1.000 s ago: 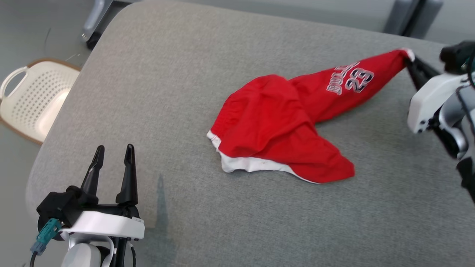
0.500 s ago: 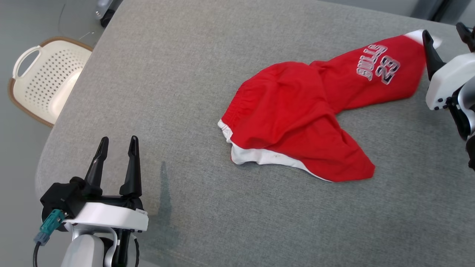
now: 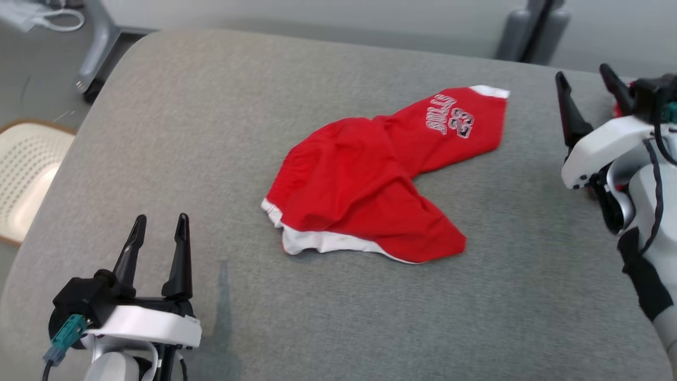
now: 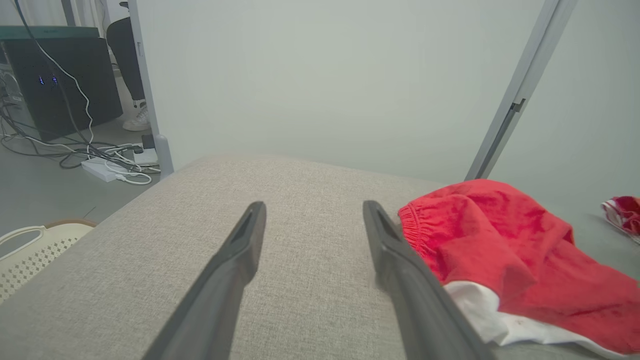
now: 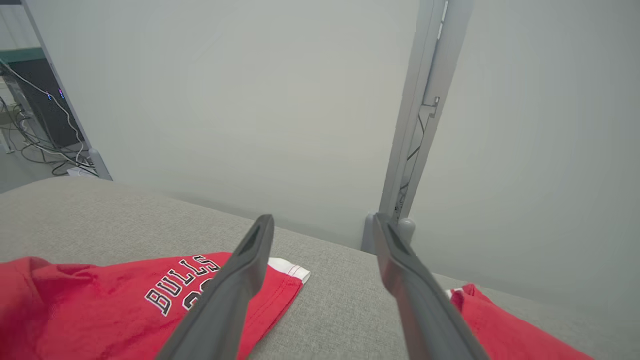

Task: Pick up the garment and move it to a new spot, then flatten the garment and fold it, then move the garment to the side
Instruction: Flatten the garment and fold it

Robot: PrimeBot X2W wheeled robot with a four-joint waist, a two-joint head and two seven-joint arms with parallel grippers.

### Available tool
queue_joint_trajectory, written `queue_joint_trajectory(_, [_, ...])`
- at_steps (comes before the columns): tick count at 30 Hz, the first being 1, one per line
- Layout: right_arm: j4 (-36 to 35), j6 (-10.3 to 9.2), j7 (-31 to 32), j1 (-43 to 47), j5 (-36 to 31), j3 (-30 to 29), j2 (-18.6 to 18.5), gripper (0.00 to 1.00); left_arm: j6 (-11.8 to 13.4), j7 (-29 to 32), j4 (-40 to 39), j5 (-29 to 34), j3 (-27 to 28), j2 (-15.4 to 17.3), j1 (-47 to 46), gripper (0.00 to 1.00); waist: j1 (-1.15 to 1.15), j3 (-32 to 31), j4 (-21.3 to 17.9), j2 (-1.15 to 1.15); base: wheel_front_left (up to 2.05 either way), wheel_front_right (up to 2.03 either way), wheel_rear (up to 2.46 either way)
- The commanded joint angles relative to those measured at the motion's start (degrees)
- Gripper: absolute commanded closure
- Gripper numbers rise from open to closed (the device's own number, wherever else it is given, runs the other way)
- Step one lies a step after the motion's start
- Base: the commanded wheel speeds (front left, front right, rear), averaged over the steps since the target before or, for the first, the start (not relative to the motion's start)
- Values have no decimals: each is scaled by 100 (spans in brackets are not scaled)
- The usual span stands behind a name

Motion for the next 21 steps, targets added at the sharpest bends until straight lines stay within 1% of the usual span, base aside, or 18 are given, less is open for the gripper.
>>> queue_joint_trajectory(1, [-382,0,-36,307,144,-18,-37,0,-7,-29,-4,20,45,77,57,0,0,-268,-327,0,0,0,0])
queue_joint_trajectory(3, [-782,0,-36,604,297,-57,-44,0,-7,-29,-5,27,63,99,123,0,0,-343,-452,0,0,0,0])
queue_joint_trajectory(4, [-782,0,-36,604,297,-57,-44,0,-7,-29,-5,27,63,99,123,0,0,-343,-452,0,0,0,0])
queue_joint_trajectory(8, [-1573,0,-27,1248,552,-141,-110,0,-8,-29,-13,51,80,130,157,0,0,-452,-629,0,0,0,0])
queue_joint_trajectory(12, [-2440,1,-28,2026,776,-490,-109,0,-8,-29,-22,71,98,118,224,0,0,-516,-704,0,0,0,0])
queue_joint_trajectory(17, [-3586,1,-29,3119,893,-1018,127,0,-8,-29,-48,102,118,83,284,0,0,-587,-736,0,0,0,0])
queue_joint_trajectory(21, [-4271,1,-29,3789,898,-1181,295,0,-8,-29,-77,118,184,48,369,0,0,-634,-804,0,0,0,0])
